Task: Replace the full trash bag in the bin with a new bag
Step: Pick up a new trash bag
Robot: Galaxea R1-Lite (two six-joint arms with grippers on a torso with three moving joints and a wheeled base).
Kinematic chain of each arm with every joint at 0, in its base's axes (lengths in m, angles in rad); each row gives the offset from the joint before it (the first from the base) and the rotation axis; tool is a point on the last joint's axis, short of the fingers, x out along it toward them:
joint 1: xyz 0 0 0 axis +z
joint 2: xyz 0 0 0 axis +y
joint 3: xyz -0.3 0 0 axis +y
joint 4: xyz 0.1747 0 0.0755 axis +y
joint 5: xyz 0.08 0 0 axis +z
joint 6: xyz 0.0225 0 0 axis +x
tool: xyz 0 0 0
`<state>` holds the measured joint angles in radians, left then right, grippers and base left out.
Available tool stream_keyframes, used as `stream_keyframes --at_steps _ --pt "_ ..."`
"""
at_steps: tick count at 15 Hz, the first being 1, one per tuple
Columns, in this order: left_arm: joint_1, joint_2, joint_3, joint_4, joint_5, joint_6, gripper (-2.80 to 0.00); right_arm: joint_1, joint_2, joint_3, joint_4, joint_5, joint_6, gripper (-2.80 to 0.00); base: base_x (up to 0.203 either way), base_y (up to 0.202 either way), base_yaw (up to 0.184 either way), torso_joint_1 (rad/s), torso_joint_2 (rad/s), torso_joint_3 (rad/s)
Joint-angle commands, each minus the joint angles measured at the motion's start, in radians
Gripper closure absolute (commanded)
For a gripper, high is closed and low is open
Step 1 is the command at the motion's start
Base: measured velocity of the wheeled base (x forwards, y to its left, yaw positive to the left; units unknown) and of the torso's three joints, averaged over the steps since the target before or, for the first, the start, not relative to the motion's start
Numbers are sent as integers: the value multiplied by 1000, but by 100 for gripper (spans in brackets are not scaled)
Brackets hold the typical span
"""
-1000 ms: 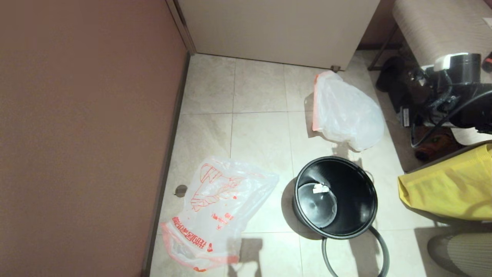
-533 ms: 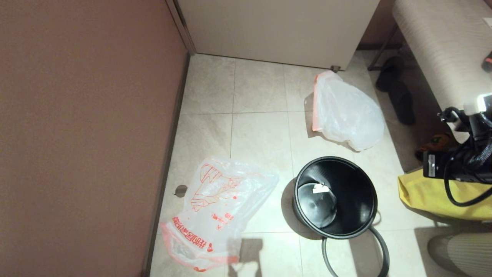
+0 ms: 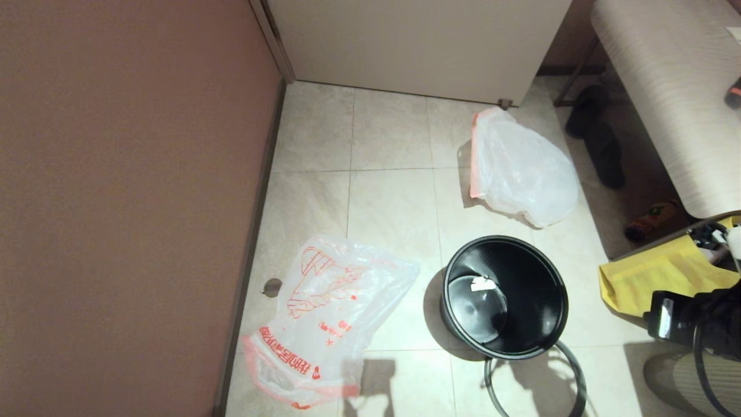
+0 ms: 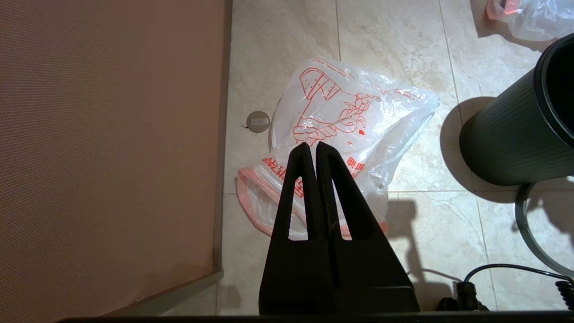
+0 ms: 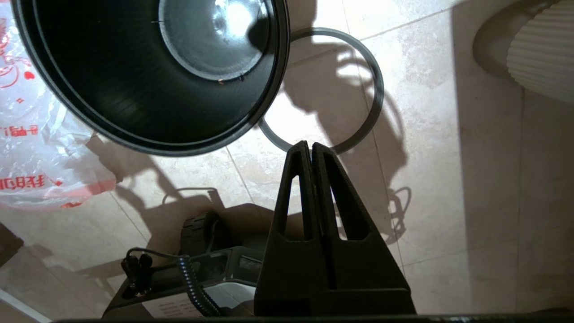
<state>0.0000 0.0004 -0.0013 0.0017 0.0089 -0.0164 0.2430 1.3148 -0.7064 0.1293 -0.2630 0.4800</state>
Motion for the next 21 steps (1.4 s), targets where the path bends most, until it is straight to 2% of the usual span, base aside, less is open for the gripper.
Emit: stream_keyframes --at_steps 1,5,8,11,14,16,17,18,19,21 --pt "0 0 0 0 0 -1 0 10 -132 54 -6 -6 3 0 0 0 0 0 0 0" --pt "0 0 0 0 0 -1 0 19 -431 168 -10 -18 -20 0 0 0 0 0 0 0" --pt "0 0 0 0 0 -1 0 9 -662 293 -13 -29 -99 0 0 0 0 0 0 0" --pt "0 0 0 0 0 -1 0 -65 -837 391 -17 -91 -154 0 0 0 0 0 0 0" --pt "0 0 0 0 0 1 0 -155 -1029 413 -11 -99 -233 0 0 0 0 0 0 0" --pt "0 0 0 0 0 -1 0 -206 -1197 428 25 -49 -314 0 0 0 0 0 0 0" --pt "0 0 0 0 0 1 0 -219 -1266 446 61 22 -367 0 0 0 0 0 0 0" --pt "0 0 0 0 0 0 0 -230 -1306 483 88 125 -421 0 0 0 0 0 0 0" --pt "0 0 0 0 0 -1 0 -235 -1315 537 82 170 -446 0 0 0 0 0 0 0" --pt "0 0 0 0 0 -1 0 -239 -1315 651 -26 228 -476 0 0 0 0 0 0 0"
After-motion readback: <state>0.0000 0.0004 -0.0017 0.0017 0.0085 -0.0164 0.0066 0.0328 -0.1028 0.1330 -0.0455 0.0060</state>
